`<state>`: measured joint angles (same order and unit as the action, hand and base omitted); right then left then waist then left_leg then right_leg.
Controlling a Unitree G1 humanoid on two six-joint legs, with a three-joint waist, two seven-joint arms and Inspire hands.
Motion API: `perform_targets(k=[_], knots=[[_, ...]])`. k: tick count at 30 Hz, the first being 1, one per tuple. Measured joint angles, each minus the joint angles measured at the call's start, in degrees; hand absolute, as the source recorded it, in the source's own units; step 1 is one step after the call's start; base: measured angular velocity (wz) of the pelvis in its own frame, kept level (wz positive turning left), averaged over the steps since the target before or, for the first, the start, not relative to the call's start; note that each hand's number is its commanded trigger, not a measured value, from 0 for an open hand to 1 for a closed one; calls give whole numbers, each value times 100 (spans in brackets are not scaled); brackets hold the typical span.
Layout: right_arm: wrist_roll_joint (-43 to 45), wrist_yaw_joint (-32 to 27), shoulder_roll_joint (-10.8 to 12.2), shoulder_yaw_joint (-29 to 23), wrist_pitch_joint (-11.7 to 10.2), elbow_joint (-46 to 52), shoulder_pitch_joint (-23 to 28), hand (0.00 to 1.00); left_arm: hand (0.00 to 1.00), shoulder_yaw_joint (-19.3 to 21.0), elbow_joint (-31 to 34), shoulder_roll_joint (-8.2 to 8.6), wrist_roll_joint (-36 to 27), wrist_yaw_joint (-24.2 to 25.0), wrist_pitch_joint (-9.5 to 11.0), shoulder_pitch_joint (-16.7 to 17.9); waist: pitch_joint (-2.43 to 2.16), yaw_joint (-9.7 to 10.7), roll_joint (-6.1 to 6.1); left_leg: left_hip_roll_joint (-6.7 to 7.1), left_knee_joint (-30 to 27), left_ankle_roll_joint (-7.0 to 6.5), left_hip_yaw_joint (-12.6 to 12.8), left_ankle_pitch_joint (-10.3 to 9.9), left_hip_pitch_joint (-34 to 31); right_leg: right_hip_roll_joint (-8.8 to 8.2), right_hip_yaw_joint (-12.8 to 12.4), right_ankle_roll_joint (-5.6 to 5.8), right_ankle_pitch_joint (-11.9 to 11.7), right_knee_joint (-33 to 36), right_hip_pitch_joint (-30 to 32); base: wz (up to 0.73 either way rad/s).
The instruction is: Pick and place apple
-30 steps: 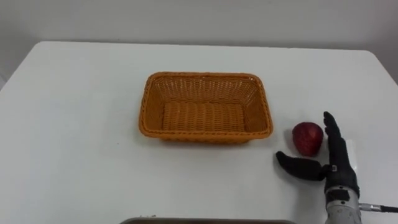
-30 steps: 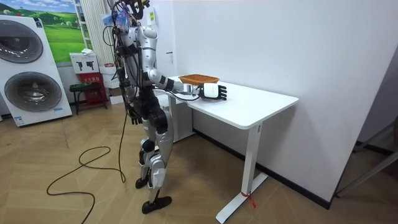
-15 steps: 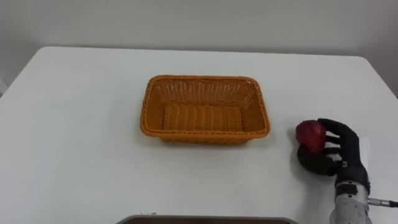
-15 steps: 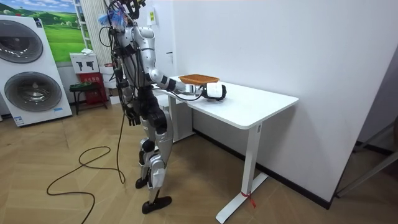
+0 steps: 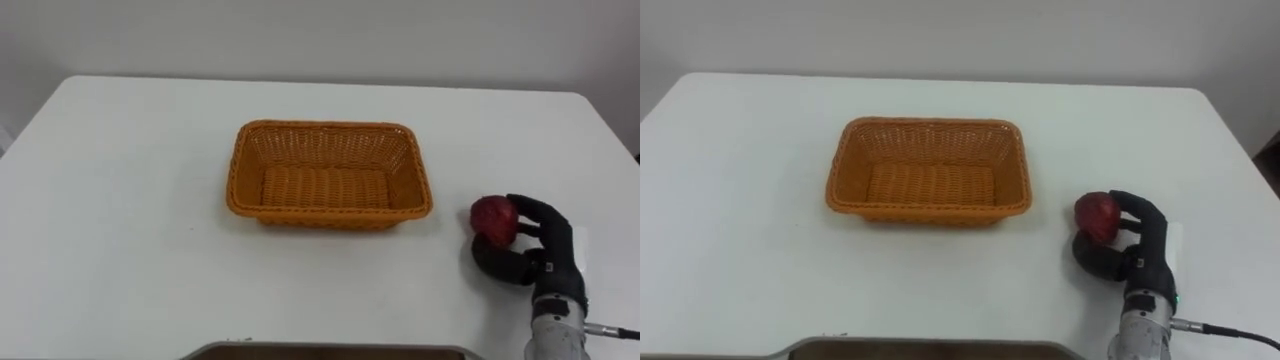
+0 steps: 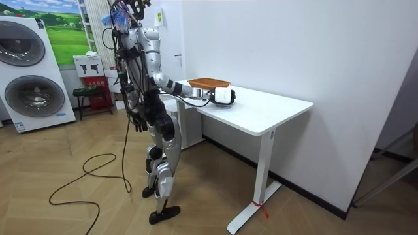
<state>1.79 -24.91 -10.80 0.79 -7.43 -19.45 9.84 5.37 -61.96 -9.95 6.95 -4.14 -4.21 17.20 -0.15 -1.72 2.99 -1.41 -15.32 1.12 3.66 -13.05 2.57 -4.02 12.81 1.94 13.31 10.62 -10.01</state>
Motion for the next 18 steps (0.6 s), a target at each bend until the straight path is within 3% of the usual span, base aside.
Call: perform_targets(k=[4, 11, 13, 16, 18], knots=[[-98, -35, 1, 22, 137, 322, 33, 100, 0, 8, -76, 0, 1, 0, 17, -8, 7, 3, -46, 2, 4, 0, 1, 0, -5, -2, -2, 0, 0, 7, 19, 0], [-101, -331, -43, -2, 116, 1644, 29, 100, 0, 14, -243, 0, -1, -22, 100, -67, -14, -24, -119, 3, -19, 0, -1, 2, -32, -4, 17, 0, 0, 1, 56, 0], [-99, -332, -56, 0, 104, 1876, 7, 100, 0, 10, -259, 0, -2, -21, 114, -75, -6, -30, -101, 3, -18, 0, -5, 3, -40, -4, 17, 0, 0, 0, 73, 0], [-100, -335, -89, 12, 79, 2149, 11, 100, 0, 4, -261, -1, -6, -20, 200, -72, 46, -28, -53, 3, -10, 0, -5, 3, -43, -4, 14, 0, 0, -2, 71, 0], [-100, -335, -109, 13, 79, 2223, 11, 100, 0, 3, -270, 0, -13, -18, 211, -84, 48, -22, -22, 4, -5, 0, -5, 2, -53, -4, 13, 0, 0, -2, 90, 0]])
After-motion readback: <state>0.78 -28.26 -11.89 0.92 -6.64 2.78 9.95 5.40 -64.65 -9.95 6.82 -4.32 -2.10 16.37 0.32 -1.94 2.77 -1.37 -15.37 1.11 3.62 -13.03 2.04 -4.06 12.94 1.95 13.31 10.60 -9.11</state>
